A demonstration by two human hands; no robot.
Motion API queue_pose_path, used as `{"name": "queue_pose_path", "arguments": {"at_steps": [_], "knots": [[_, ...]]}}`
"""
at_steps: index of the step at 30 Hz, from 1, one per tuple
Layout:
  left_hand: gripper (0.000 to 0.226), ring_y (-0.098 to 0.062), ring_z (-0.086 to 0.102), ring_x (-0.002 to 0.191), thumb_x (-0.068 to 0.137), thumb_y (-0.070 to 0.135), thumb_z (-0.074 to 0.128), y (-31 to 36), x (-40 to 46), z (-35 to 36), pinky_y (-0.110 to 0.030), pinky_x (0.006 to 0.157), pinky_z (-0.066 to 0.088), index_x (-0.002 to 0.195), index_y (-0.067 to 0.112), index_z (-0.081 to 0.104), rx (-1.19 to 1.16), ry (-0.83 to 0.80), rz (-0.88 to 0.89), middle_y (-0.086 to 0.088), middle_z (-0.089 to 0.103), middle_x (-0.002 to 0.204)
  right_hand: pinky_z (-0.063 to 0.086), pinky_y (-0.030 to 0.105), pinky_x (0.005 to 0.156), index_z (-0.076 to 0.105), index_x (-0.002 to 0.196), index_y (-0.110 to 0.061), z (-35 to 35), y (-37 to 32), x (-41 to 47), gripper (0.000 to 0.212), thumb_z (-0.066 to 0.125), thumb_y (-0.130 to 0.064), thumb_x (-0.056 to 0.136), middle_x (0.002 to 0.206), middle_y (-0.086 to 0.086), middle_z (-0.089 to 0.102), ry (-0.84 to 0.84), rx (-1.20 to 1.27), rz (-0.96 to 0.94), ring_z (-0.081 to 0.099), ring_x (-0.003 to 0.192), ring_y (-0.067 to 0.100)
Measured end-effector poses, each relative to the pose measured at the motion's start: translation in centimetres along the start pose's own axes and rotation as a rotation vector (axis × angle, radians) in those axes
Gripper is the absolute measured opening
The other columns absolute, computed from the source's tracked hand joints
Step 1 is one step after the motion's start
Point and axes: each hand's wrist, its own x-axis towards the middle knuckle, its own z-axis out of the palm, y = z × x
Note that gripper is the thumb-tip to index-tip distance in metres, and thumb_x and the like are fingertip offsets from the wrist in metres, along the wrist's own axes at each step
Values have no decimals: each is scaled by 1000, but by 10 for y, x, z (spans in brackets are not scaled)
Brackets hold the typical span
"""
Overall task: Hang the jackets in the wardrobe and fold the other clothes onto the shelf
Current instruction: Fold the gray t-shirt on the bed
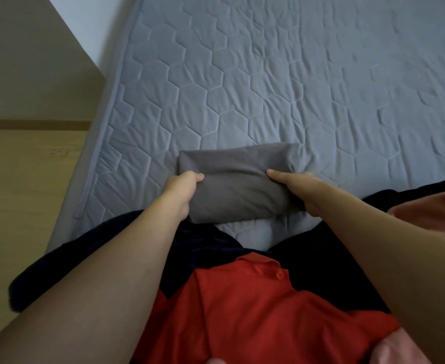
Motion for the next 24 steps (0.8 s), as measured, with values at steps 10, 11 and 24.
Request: {"name": "queue_pose_path", "arguments": {"at_steps": [10,11,24], "knots": [[40,-26,72,92,73,50,74,53,-90,-97,-40,83,53,92,16,79,-288,-252,-10,-9,74,102,58,40,72,70,109,-9,12,-63,-85,51,81,-22,61,107,12,72,-385,156,58,72,91,27],[39,-25,72,92,74,51,73,63,-103,-109,-40,82,53,91,17,80,-292,-237,-6,-9,75,101,57,41,75,70,110,-9,19,-75,-102,52,81,-22,61,110,13,71,-410,166,52,71,94,29],[17,-25,67,81,95,26,60,191,-362,-379,-31,68,53,101,10,64,-381,151,150,-10,70,92,51,49,90,60,121,-7,199,-238,-444,62,73,-47,75,114,17,67,-446,-84,5,63,105,36]]}}
